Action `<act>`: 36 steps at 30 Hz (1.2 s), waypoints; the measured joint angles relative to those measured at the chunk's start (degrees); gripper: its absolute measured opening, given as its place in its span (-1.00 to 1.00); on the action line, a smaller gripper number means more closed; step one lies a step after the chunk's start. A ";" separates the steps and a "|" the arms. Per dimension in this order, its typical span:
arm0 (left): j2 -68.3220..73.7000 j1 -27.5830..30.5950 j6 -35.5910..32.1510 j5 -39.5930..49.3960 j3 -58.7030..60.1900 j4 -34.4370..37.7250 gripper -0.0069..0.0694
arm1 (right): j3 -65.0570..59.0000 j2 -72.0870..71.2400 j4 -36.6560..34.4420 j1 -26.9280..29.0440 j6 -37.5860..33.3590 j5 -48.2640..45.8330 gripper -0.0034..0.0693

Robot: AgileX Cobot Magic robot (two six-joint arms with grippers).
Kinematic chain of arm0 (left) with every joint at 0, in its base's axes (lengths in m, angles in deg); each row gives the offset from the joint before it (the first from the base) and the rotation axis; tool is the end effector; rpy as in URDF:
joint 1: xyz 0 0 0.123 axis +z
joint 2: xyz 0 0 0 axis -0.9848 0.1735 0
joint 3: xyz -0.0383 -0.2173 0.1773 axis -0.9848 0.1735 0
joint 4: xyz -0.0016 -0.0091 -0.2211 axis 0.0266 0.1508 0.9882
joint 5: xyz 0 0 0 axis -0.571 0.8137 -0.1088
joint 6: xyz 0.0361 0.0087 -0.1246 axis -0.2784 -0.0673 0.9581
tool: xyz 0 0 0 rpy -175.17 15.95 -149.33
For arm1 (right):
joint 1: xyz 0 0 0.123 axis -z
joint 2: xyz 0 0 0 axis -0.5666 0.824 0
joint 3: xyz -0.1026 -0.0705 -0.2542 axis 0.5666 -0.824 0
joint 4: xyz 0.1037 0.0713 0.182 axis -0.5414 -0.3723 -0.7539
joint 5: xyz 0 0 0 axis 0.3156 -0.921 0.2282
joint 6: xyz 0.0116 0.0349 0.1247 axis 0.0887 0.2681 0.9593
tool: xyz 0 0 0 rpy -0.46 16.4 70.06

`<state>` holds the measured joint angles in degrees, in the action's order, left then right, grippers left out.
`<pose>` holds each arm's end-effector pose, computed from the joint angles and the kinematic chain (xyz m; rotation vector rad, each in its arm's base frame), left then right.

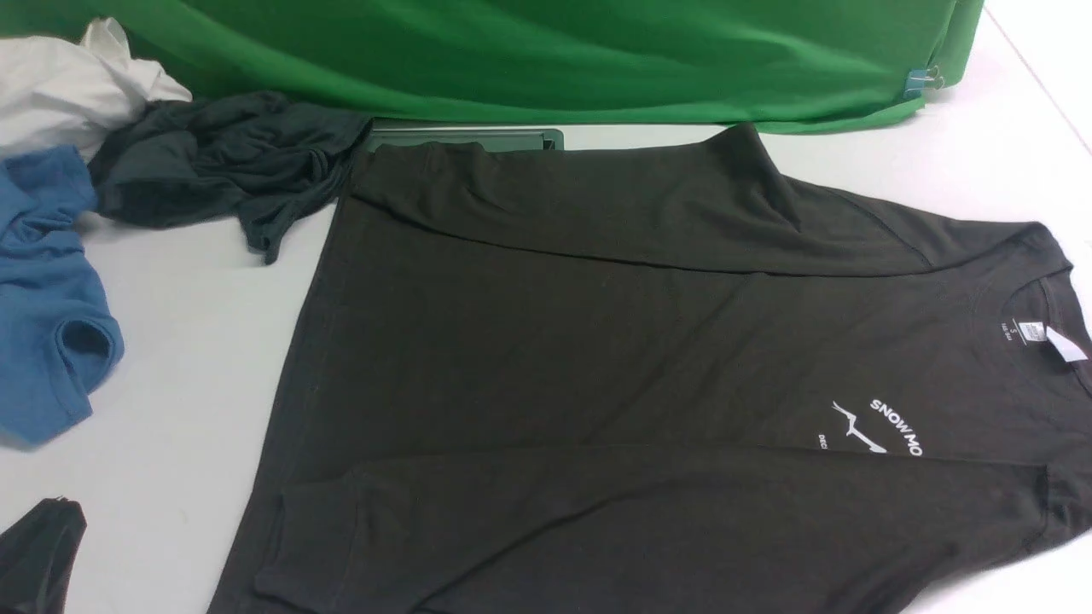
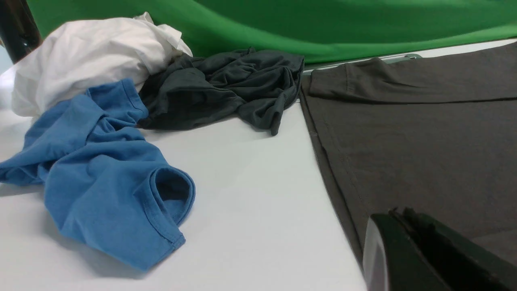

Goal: Fold a long-sleeved shirt on a white desktop.
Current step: 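Grasp the left edge of the dark T-shirt lying flat on the table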

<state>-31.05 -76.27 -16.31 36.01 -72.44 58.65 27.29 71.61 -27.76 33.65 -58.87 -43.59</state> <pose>0.0651 -0.0032 0.1826 0.1257 1.7292 0.1175 0.0648 0.0052 0.1818 -0.0259 1.7357 0.0475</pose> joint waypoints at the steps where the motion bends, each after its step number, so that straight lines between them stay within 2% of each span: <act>1: 0.00 0.00 0.00 0.00 0.00 0.00 -0.77 | 0.00 0.00 0.00 0.00 0.00 0.00 -0.24; 36: 0.00 0.00 0.00 -0.88 0.00 0.00 -0.77 | 0.00 0.00 0.00 0.00 0.00 0.00 -0.25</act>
<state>-31.05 -76.27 -16.31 35.12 -72.44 58.65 27.29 71.61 -27.76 33.65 -58.87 -43.59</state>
